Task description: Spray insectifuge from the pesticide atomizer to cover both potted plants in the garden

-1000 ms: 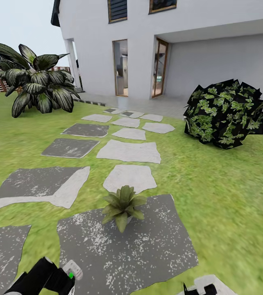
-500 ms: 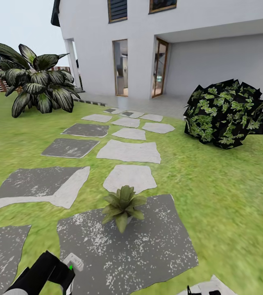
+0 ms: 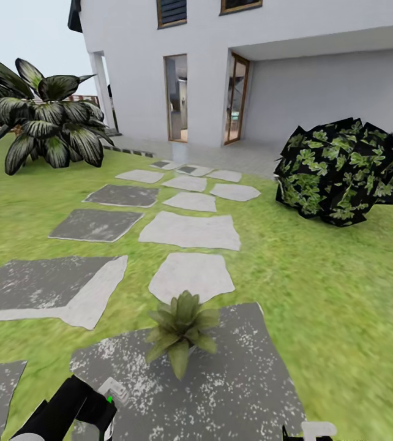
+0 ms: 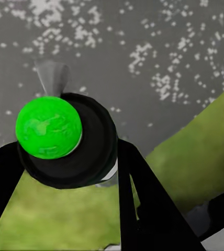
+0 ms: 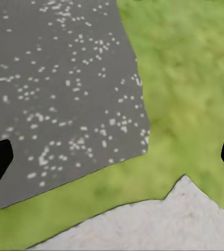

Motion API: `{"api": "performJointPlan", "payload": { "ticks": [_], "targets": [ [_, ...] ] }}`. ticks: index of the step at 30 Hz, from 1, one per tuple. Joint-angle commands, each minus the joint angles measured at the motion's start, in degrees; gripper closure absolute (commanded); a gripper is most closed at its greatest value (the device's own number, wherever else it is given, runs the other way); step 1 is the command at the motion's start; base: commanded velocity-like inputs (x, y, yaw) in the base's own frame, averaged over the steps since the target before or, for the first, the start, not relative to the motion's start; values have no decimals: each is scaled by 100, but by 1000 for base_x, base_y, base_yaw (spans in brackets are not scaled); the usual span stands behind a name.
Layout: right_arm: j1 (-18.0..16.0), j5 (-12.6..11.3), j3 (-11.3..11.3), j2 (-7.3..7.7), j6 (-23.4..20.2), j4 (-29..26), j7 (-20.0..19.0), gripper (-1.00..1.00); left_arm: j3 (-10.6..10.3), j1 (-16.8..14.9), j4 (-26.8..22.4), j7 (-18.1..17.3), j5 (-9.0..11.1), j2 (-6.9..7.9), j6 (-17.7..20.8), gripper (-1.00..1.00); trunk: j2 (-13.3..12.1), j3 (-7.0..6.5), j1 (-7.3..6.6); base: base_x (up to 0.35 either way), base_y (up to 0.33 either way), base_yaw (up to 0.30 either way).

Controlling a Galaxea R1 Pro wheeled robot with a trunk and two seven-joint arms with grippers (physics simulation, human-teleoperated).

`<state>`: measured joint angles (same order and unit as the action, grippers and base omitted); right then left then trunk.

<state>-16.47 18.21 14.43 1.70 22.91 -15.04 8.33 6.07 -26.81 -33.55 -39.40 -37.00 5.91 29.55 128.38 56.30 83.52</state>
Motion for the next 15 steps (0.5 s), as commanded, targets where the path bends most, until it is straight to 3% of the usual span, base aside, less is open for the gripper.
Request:
{"api": "performJointPlan", "payload": {
  "ticks": [1,2,15],
  "targets": [
    [-6,60,32,-1,20,9,20,-100,27,-3,-12,-45,-44,-14,18,100,2,5,2,312,157,-230],
    [-6,60,29,4,20,27,20,-100,7,-9,-13,352,-40,-107,15,100,2,5,2,5,20,-102],
    [-6,60,29,6,20,25,20,-100,-1,-9,-11,362,-37,-116,16,100,2,5,2,17,2,-10]
  ]
}}
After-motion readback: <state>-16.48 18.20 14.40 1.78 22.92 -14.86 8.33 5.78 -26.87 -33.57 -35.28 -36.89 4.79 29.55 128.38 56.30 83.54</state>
